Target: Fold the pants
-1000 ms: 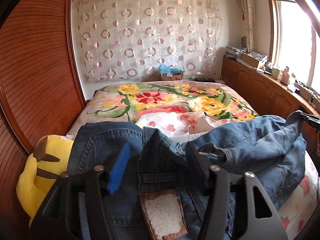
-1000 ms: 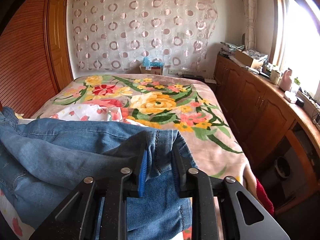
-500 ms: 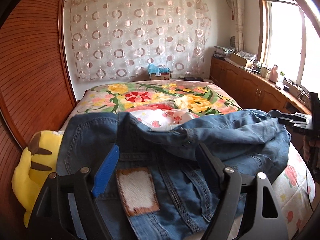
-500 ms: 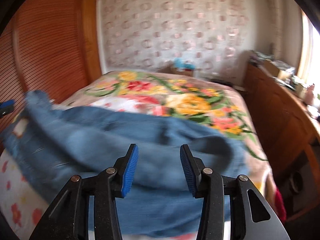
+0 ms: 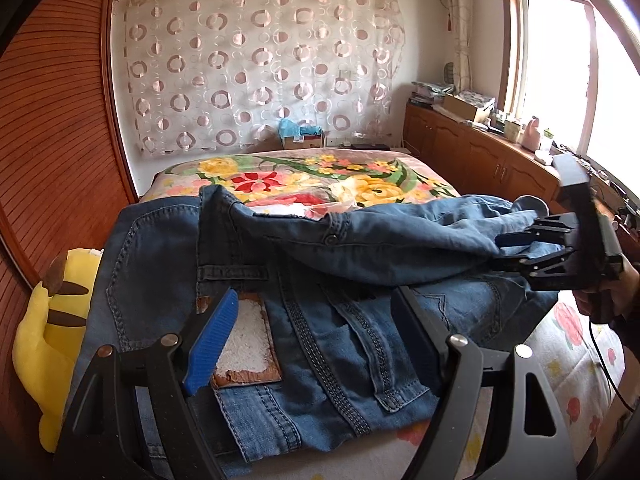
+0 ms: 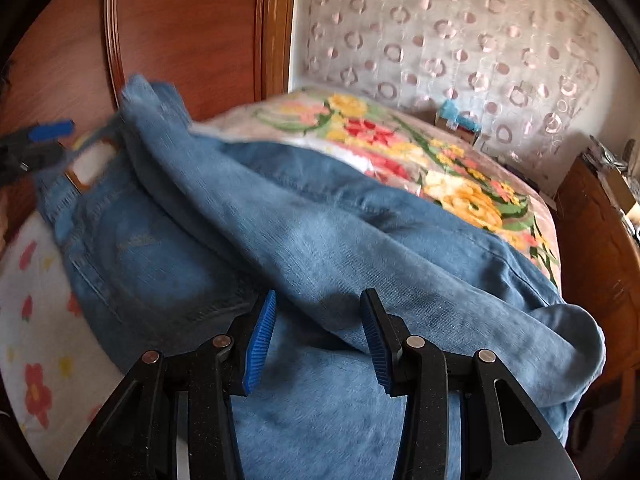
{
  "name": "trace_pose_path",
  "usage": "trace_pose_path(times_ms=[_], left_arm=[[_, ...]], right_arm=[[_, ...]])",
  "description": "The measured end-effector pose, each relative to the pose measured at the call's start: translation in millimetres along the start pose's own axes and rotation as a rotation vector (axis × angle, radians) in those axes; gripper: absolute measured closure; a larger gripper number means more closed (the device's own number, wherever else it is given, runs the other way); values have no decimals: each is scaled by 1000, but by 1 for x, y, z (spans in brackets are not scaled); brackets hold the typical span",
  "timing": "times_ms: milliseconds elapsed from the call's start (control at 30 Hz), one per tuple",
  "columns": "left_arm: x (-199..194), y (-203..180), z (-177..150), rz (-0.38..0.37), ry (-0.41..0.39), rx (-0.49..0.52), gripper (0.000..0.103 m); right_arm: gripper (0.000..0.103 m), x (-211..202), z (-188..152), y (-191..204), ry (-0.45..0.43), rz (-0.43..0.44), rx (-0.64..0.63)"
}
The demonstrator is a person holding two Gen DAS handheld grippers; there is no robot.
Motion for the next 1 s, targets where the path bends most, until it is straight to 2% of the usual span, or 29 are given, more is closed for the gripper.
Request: trace_pose_path(times_ms=[33, 67, 100, 133, 433, 500, 667, 733, 800, 867, 1000], left_arm=[[0, 0, 0, 1, 0, -1, 24], [0, 1, 0, 3, 0, -2, 24], [-1, 1, -2, 4, 2, -2, 24], [-2, 1, -3, 5, 3, -2, 24], [2, 8, -6, 13, 20, -13, 24], [3, 9, -7, 16, 24, -12, 24], [6, 11, -10, 16, 33, -23, 24], [6, 9, -12, 16, 38, -22, 24], [7, 7, -12, 16, 40, -18, 24], [6, 6, -12, 12, 40, -18, 24], [6, 3, -12, 3, 39, -18, 24]], right_arm=[[74, 5, 10, 0, 17, -8, -14], [87, 8, 15, -1, 25, -11, -26], [95, 10, 21, -3, 20, -20, -38], [97, 6, 29, -4, 11, -23, -50], [101, 30, 122, -18, -93, -190, -82], [101, 44, 136, -22, -90, -205, -49], [101, 79, 136, -25, -62, -228, 48], [95, 80, 132, -27, -57, -236, 91], [70, 85, 137, -34, -69, -267, 124], [55, 78, 136, -36, -95, -269, 153], [53, 55, 115, -41, -119, -229, 178]])
Point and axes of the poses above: each gripper's, at about its wrist camera, not at the fingertips, and x roughly the way its jaws point, y to its left, z to its top, the point moved 3 cm from there along x, roughly the way its jaws point, and after that the axes turned 2 degrees about -z, right-handed, at the moved point
